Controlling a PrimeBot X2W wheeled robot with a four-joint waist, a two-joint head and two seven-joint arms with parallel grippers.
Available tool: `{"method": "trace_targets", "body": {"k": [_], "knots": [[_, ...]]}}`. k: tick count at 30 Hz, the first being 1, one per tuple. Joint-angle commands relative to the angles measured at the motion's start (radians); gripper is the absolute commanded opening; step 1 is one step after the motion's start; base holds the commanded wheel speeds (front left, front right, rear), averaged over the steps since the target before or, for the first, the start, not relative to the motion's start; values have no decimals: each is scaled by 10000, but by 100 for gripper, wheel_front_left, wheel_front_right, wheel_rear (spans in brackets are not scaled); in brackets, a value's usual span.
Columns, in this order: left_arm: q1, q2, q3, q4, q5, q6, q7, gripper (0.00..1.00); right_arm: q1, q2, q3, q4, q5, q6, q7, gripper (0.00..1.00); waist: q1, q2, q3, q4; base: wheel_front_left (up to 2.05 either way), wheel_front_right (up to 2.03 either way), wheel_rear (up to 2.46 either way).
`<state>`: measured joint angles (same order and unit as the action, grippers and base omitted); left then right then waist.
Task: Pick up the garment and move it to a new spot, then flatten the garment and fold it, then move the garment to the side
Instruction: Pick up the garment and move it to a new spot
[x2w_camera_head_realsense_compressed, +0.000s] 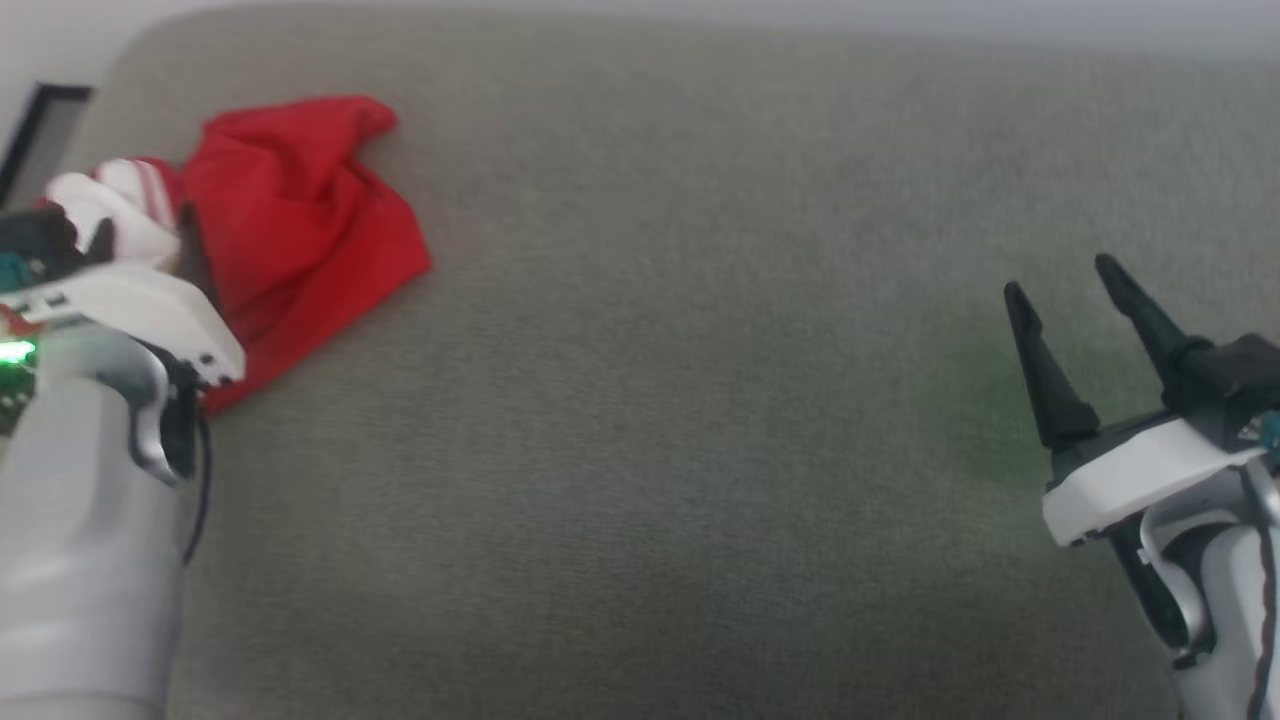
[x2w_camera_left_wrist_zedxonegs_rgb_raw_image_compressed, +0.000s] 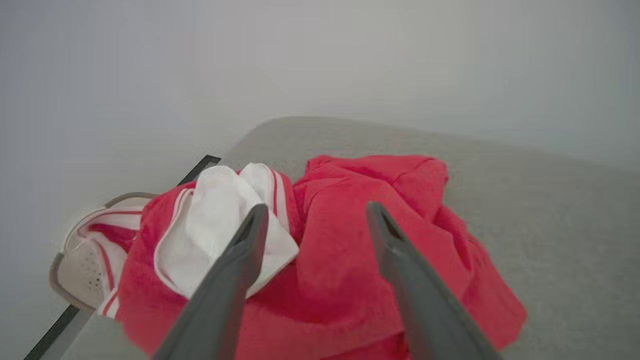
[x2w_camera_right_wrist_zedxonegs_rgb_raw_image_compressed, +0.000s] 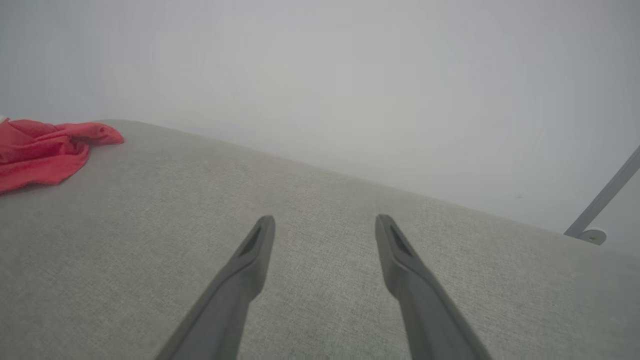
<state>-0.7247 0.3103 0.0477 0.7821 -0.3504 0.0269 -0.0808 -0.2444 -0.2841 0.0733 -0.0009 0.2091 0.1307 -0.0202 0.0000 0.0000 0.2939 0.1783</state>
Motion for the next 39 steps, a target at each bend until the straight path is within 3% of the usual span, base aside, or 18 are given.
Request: {"method": "trace_targets", "body": {"k": [1, 12, 16, 17, 18, 19, 20, 21, 26, 39], "knots": [[-290, 40, -61, 271, 64, -68, 99, 100, -153, -38, 14, -95, 58, 1, 33, 100, 0, 0, 526, -365, 0, 0, 0], [-2369, 230, -412, 3860, -71, -181, 2484, 100, -449, -322, 31, -363, 121, 1, 218, 100, 0, 0, 1002, -287, 0, 0, 0], [-2645, 185, -566, 4441, -91, -343, 2946, 100, -483, -379, 64, -431, 137, 1, 301, 100, 0, 0, 1014, -246, 0, 0, 0], [-2688, 178, -586, 4507, -87, -374, 2916, 93, -484, -399, 63, -444, 138, 1, 332, 100, 0, 0, 1016, -239, 0, 0, 0], [-2740, 171, -563, 4545, -129, -335, 2794, 77, -487, -409, 54, -456, 143, 1, 349, 100, 0, 0, 1014, -226, 0, 0, 0], [-2788, 178, -563, 4584, -136, -282, 2705, 50, -487, -406, 42, -470, 156, 1, 364, 100, 0, 0, 1010, -214, 0, 0, 0], [-2829, 192, -585, 4619, -130, -289, 2634, 42, -480, -407, 35, -472, 159, 1, 376, 100, 0, 0, 997, -204, 0, 0, 0], [-2868, 200, -600, 4632, -145, -360, 2535, 0, -468, -405, 25, -472, 156, 1, 382, 100, 0, 0, 977, -194, 0, 0, 0], [-3171, 402, -657, 4569, -68, -286, 1773, 0, -331, -314, -97, -403, 128, 1, 283, 100, 0, 0, 741, -112, 0, 0, 0], [-3862, 771, -1190, 3642, 357, -646, -282, 0, 219, 209, -639, -102, 22, 1, -3, 100, 0, 0, -539, 198, 0, 0, 0]]}}
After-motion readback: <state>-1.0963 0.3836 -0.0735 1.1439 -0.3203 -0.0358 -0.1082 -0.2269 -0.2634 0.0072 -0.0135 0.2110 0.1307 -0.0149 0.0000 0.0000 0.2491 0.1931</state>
